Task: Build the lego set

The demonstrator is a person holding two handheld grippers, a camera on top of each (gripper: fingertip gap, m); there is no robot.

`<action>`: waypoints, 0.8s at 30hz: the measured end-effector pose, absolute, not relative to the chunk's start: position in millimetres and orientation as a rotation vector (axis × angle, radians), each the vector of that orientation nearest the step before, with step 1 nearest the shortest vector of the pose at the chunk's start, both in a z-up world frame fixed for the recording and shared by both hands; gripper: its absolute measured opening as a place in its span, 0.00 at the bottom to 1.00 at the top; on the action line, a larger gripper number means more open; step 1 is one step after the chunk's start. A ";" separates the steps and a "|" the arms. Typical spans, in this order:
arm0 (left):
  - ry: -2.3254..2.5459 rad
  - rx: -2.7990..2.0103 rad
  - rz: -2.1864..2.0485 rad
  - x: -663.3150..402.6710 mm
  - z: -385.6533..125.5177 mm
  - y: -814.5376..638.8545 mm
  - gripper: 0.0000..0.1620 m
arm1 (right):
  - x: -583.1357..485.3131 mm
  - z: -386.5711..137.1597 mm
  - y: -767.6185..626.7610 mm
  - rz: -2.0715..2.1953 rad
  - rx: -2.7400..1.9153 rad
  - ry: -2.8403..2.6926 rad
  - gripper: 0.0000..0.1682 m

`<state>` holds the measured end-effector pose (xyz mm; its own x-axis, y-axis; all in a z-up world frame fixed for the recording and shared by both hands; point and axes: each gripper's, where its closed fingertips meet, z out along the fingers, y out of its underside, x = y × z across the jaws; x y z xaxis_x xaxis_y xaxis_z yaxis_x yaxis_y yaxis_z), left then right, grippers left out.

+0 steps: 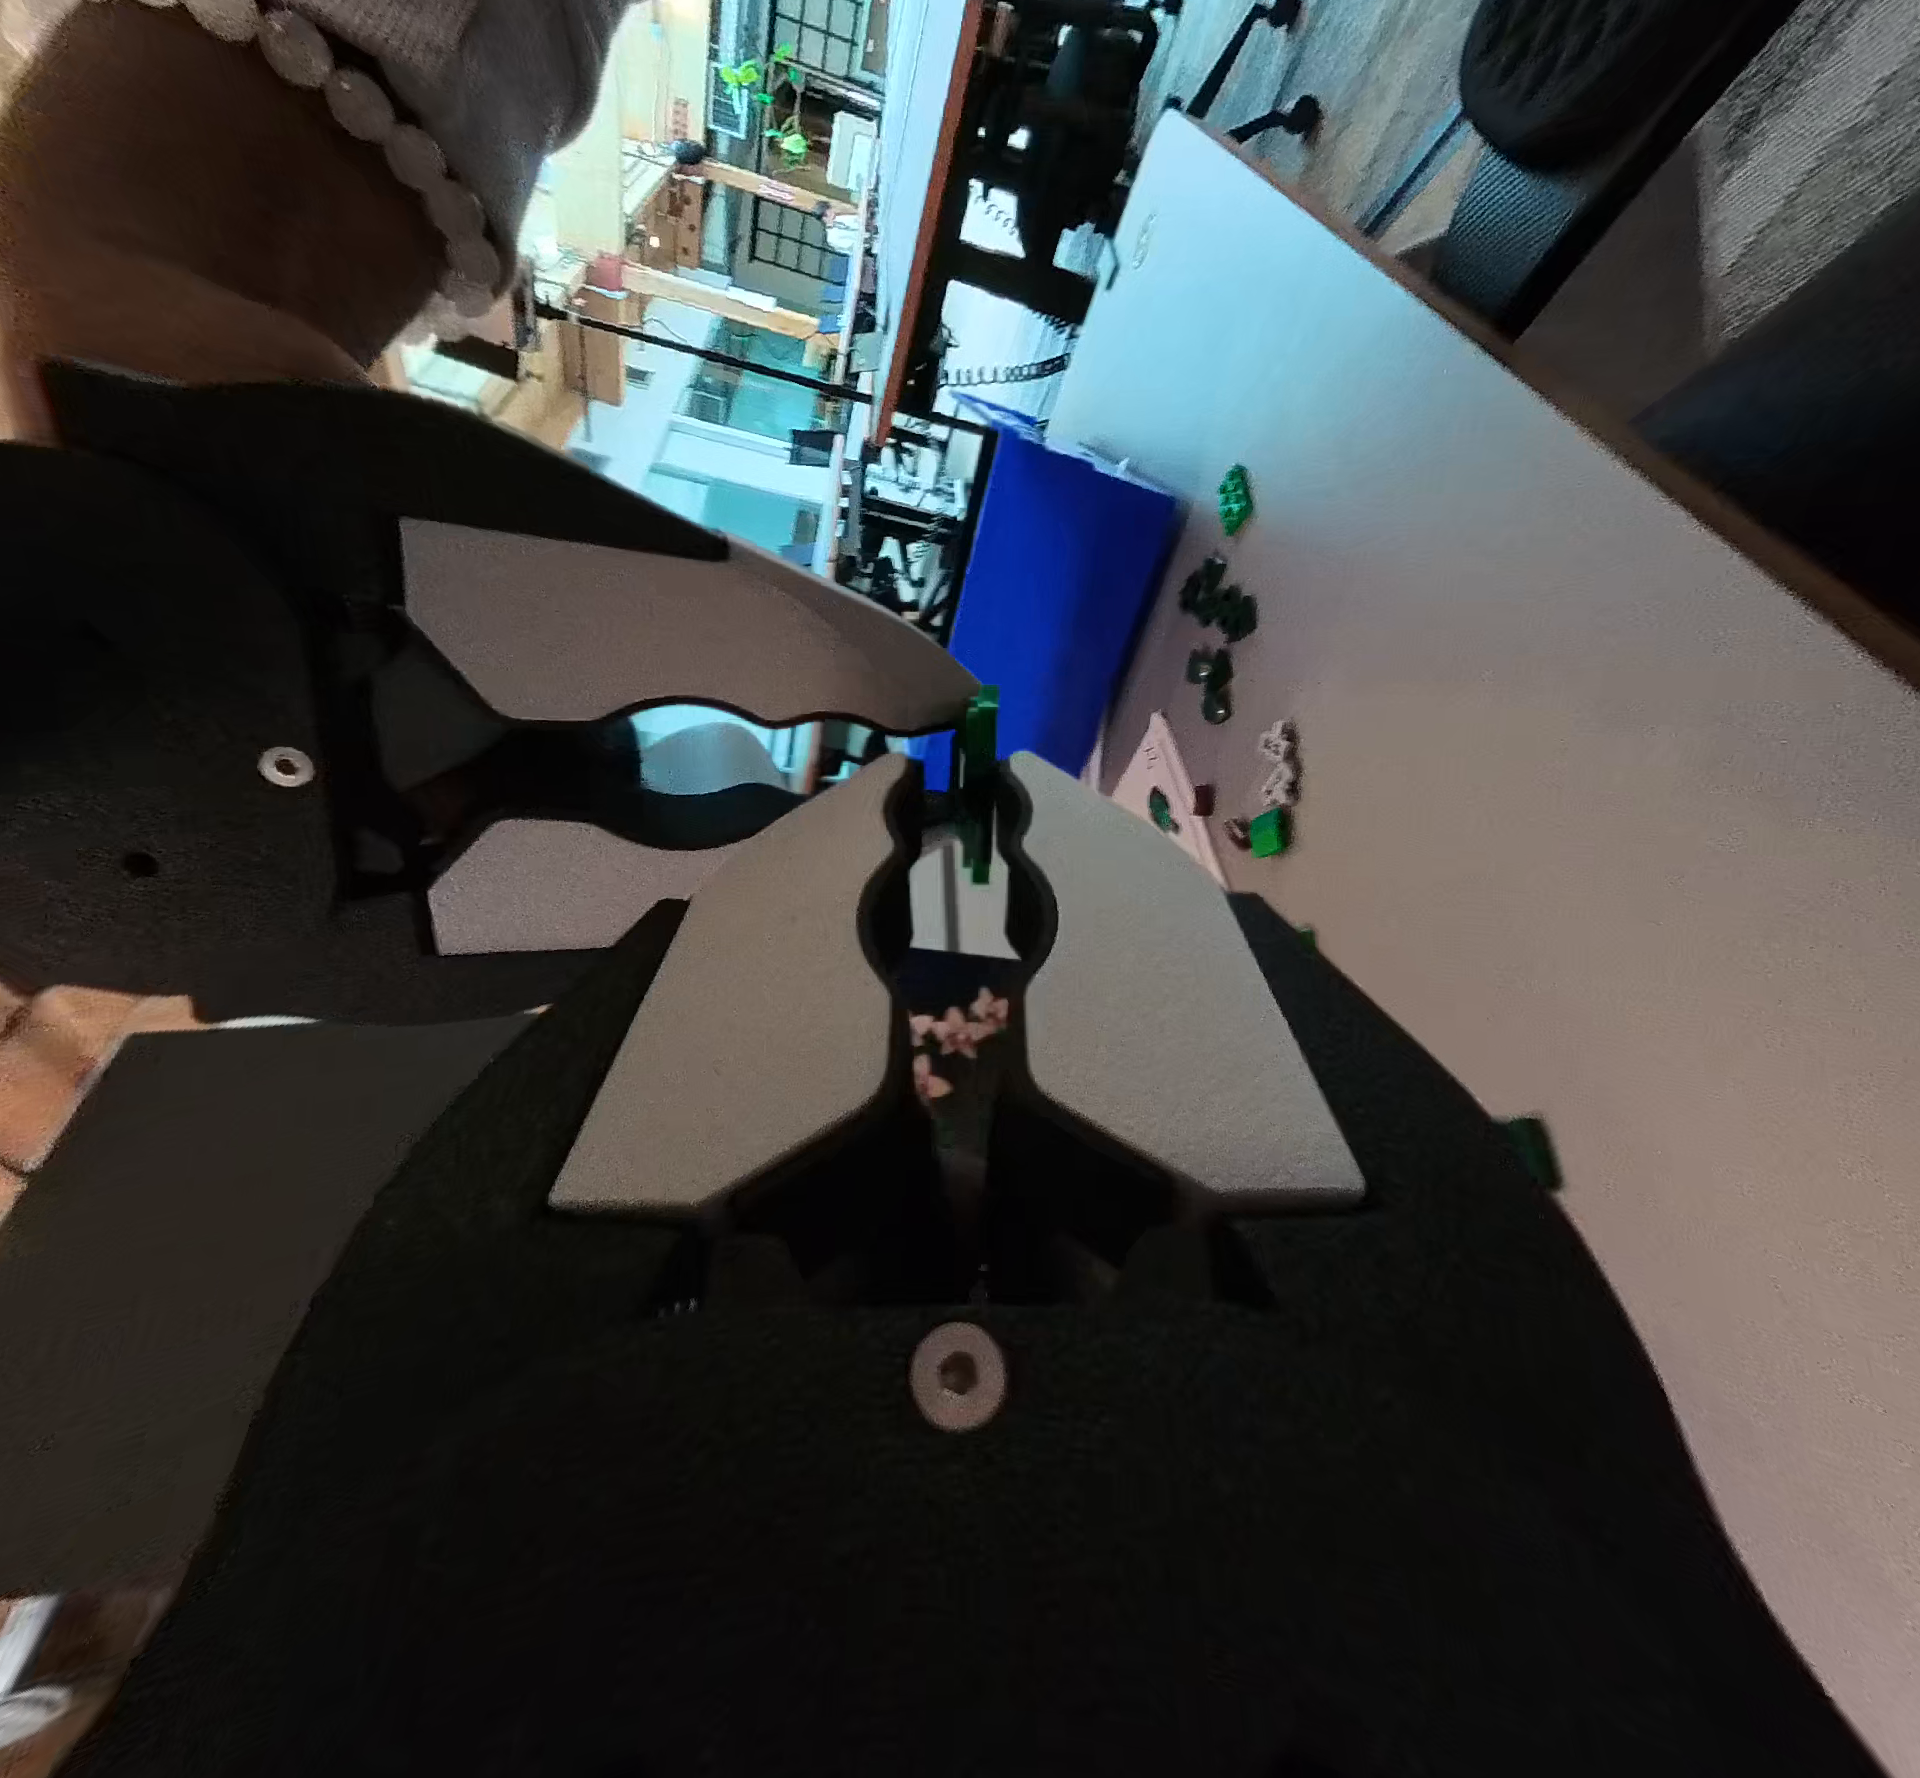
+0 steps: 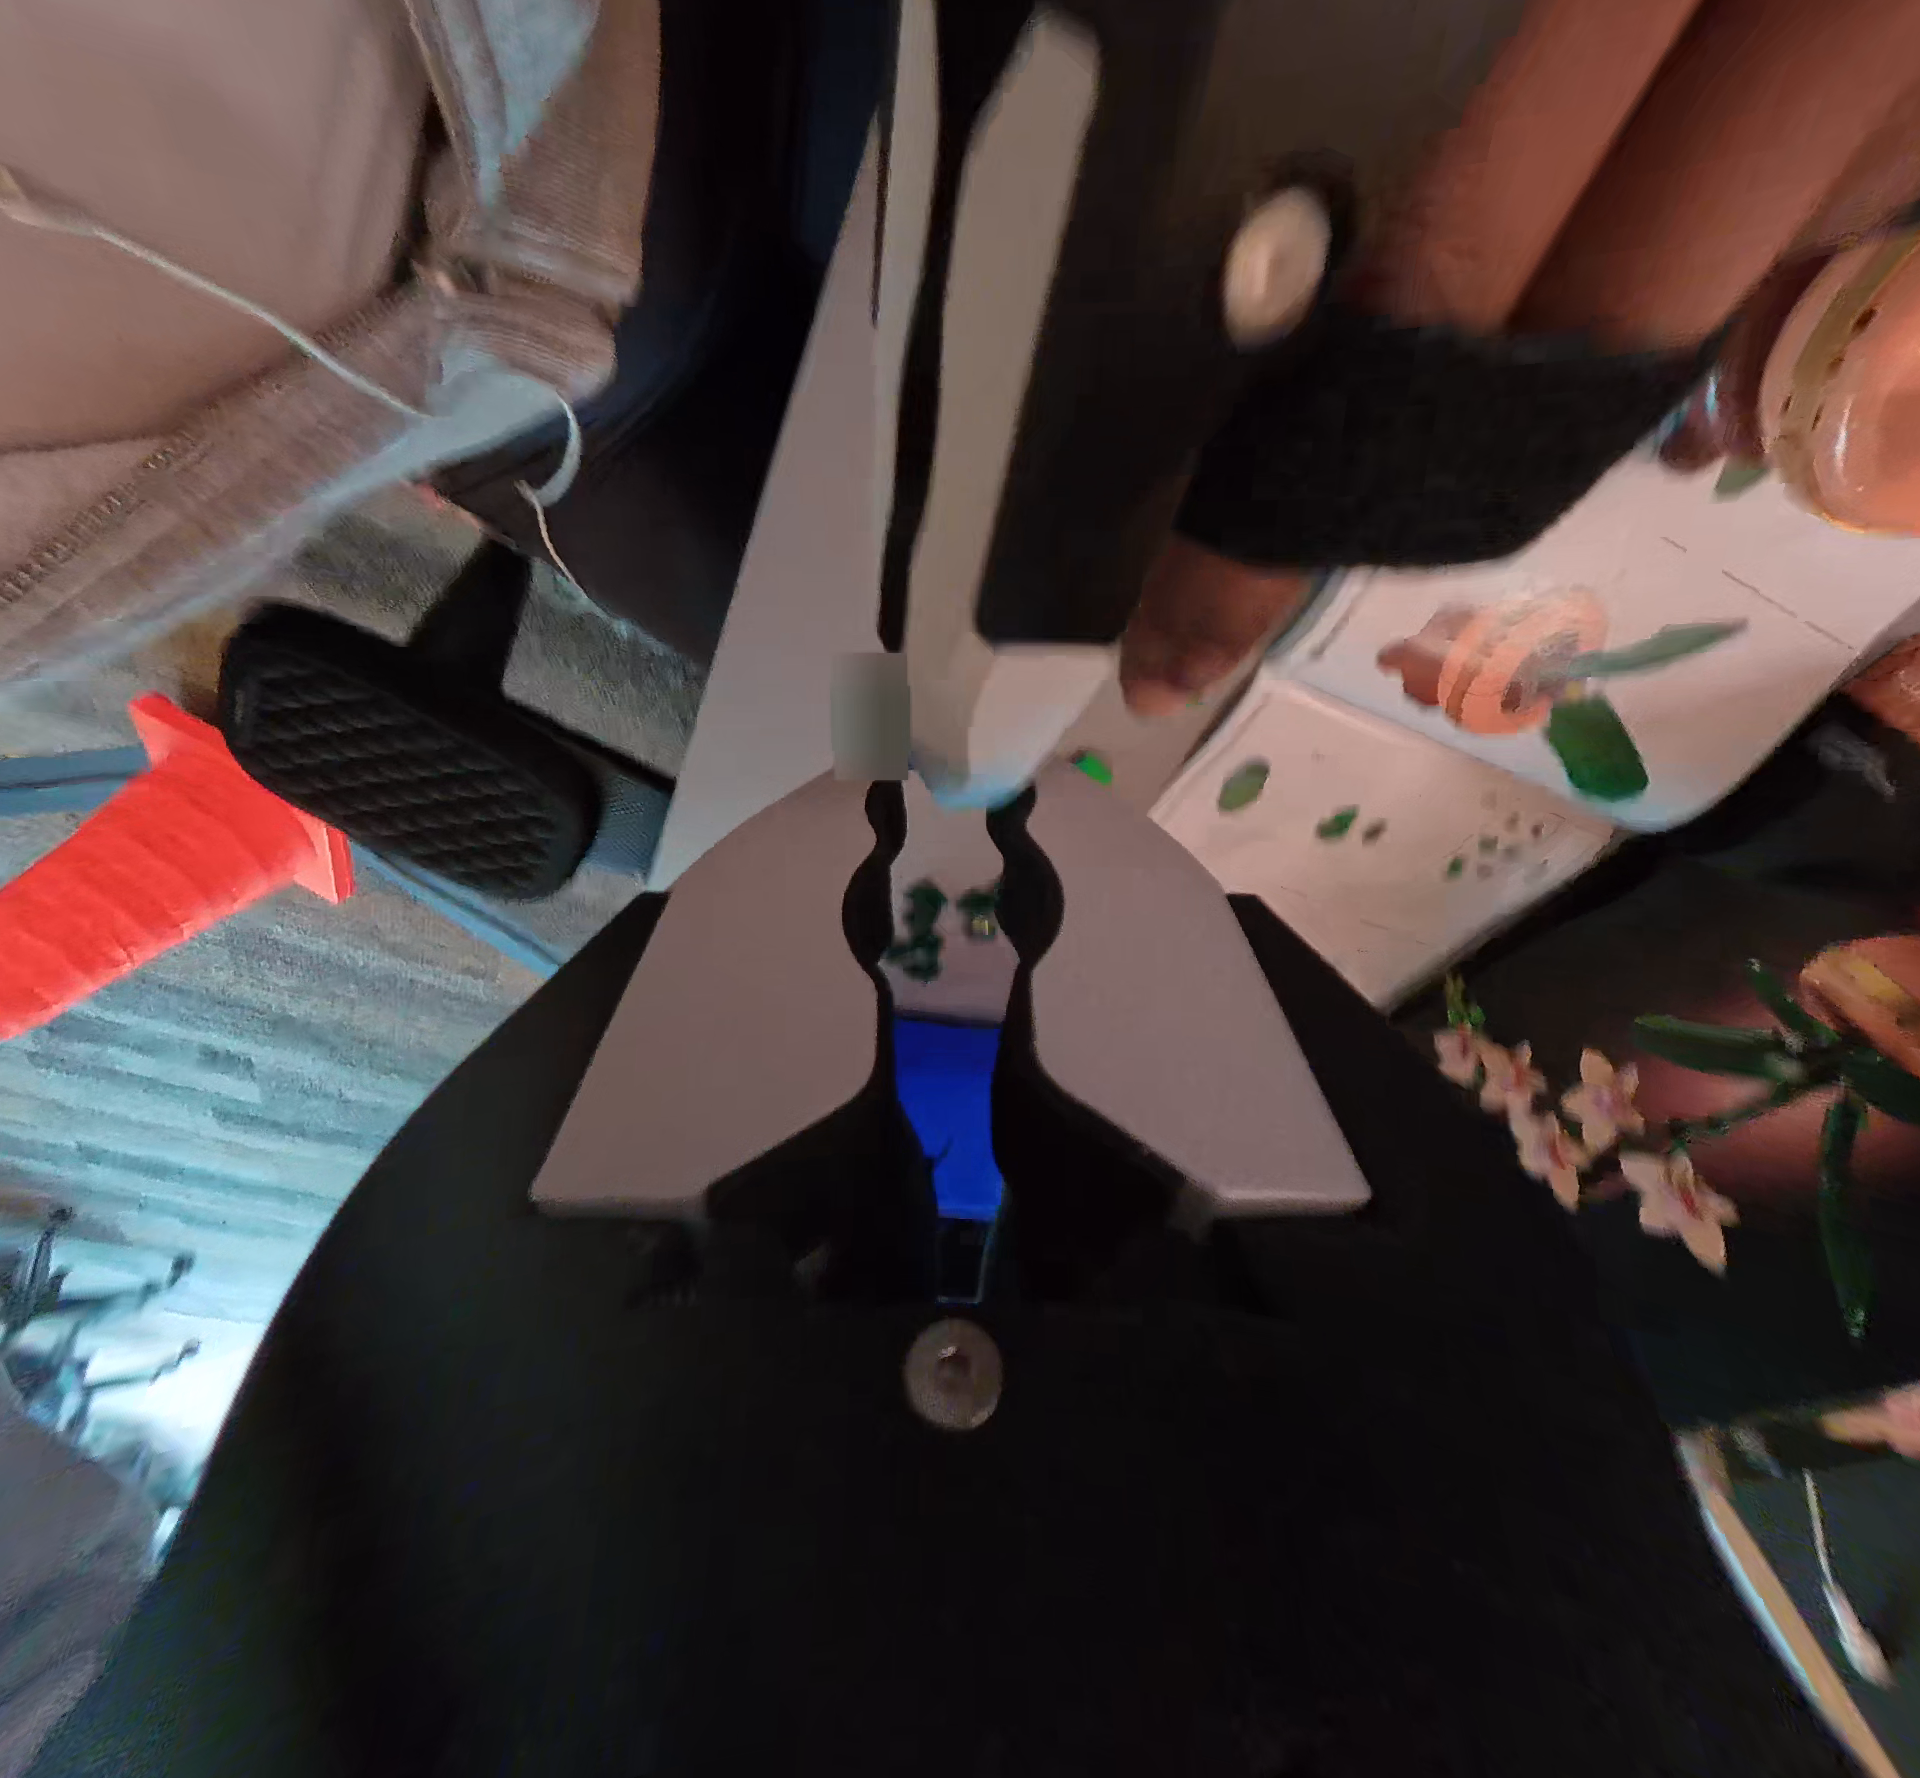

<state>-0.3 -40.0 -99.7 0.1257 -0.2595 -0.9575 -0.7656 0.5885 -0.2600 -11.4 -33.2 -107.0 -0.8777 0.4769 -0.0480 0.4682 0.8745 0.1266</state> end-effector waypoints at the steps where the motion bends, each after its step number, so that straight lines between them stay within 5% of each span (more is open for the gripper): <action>1: 1.447 -0.942 0.448 0.7 -102.0 -39.5 0.09 | -13.1 -106.5 -38.7 0.127 0.748 2.958 0.09; 13: 1.455 -1.003 0.369 2.4 -113.2 -34.2 0.05 | -9.2 -114.5 -32.4 -0.012 0.852 2.832 0.09; 16: 1.427 -1.031 0.365 -5.6 -112.2 -30.3 0.05 | -7.6 -104.5 -31.2 -0.180 0.920 2.813 0.20; 24: 1.132 -0.992 0.066 -24.2 -75.3 -30.1 0.05 | -30.4 -48.0 -28.3 -1.267 1.132 3.274 0.17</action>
<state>-24.2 -30.1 -75.3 0.4697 -0.4195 -0.7768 -0.5070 0.5922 -0.6264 -30.4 -28.3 -48.0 -0.6794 0.6839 0.2659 0.3266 0.6064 -0.7250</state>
